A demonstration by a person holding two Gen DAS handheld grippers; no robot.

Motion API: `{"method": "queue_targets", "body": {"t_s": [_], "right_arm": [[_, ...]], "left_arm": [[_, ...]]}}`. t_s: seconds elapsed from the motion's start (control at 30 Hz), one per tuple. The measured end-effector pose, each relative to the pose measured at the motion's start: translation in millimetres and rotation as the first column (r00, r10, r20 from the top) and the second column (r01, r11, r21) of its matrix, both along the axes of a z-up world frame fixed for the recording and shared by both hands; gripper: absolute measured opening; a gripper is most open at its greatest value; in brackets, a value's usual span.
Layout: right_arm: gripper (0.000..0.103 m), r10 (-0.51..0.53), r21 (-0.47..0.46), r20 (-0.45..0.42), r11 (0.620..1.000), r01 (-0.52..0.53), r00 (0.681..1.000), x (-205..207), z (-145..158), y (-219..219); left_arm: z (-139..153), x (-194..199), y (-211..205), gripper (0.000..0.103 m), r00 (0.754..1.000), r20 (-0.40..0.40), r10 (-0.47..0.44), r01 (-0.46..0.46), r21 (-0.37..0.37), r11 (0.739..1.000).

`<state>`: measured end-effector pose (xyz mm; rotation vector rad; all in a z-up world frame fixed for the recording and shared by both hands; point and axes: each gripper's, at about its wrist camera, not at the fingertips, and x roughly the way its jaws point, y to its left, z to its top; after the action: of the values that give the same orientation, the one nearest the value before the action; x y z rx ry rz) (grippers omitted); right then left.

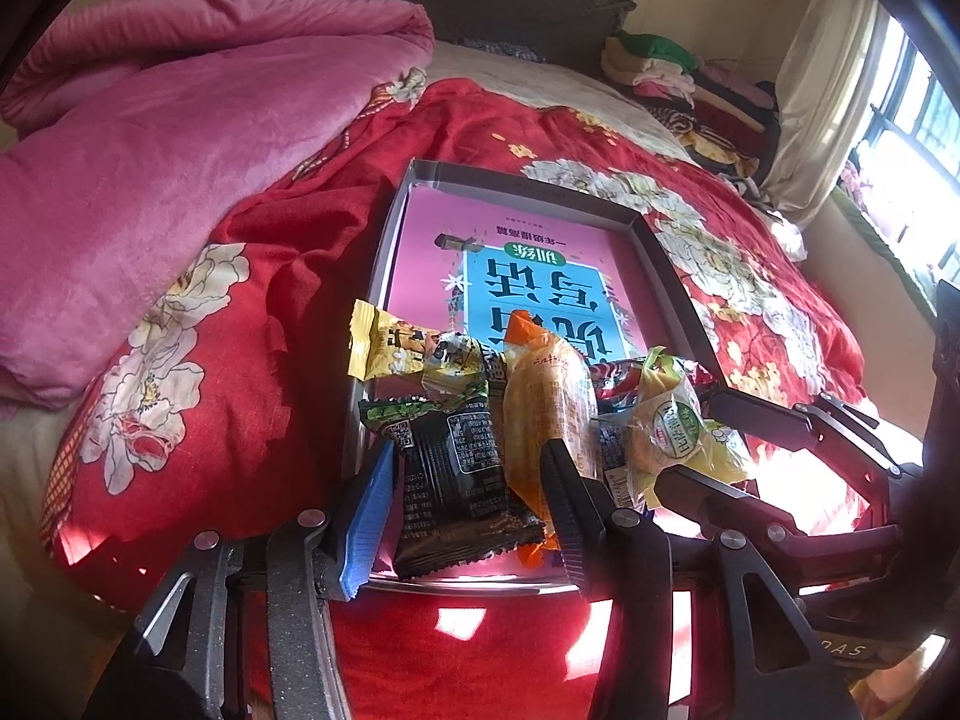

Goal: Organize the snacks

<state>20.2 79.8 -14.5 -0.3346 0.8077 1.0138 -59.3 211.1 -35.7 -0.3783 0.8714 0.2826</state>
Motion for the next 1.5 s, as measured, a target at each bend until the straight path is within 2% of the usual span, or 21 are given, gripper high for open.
{"method": "queue_targets", "body": {"t_s": [0.13, 0.23, 0.3, 0.47, 0.73, 1.0, 1.17, 1.5], "right_arm": [[0.06, -0.003, 0.007, 0.006, 1.0, 0.003, 1.0, -0.3, 2.3, -1.3], [0.06, -0.009, 0.018, 0.013, 1.0, 0.009, 1.0, -0.1, 6.2, -4.3], [0.061, -0.014, 0.034, 0.02, 0.999, 0.013, 1.0, 0.2, 10.6, -8.3], [0.066, -0.034, 0.078, 0.039, 0.996, 0.031, 0.999, 2.3, 26.1, -21.1], [0.076, -0.081, 0.168, 0.058, 0.983, 0.07, 0.995, 0.5, 60.3, -56.2], [0.09, -0.119, 0.207, 0.014, 0.972, 0.113, 0.993, -9.9, 80.0, -102.2], [0.101, -0.126, 0.188, -0.026, 0.974, 0.129, 0.992, -21.7, 77.0, -119.1], [0.101, -0.124, 0.144, -0.012, 0.982, 0.125, 0.992, -55.5, 72.1, -131.5]], "left_arm": [[4.1, -0.8, -1.2, 0.052, 1.0, -0.001, 0.009, -0.009, 0.014, 1.0], [9.8, -1.3, -4.2, 0.065, 1.0, -0.006, 0.026, -0.026, 0.047, 0.999], [15.2, -2.5, -6.9, 0.066, 1.0, 0.002, 0.027, -0.027, 0.056, 0.998], [32.6, -6.3, -16.3, 0.075, 0.999, 0.026, 0.036, -0.038, 0.072, 0.997], [63.2, -23.3, -42.7, 0.079, 0.997, 0.068, 0.044, -0.052, 0.114, 0.992], [63.3, -52.0, -69.7, 0.079, 0.998, 0.054, 0.035, -0.036, 0.027, 0.999], [67.7, -67.2, -76.6, 0.079, 0.995, 0.07, 0.065, -0.067, 0.018, 0.998], [56.5, -73.8, -93.6, 0.079, 0.999, 0.019, 0.033, -0.033, 0.011, 0.999]]}}
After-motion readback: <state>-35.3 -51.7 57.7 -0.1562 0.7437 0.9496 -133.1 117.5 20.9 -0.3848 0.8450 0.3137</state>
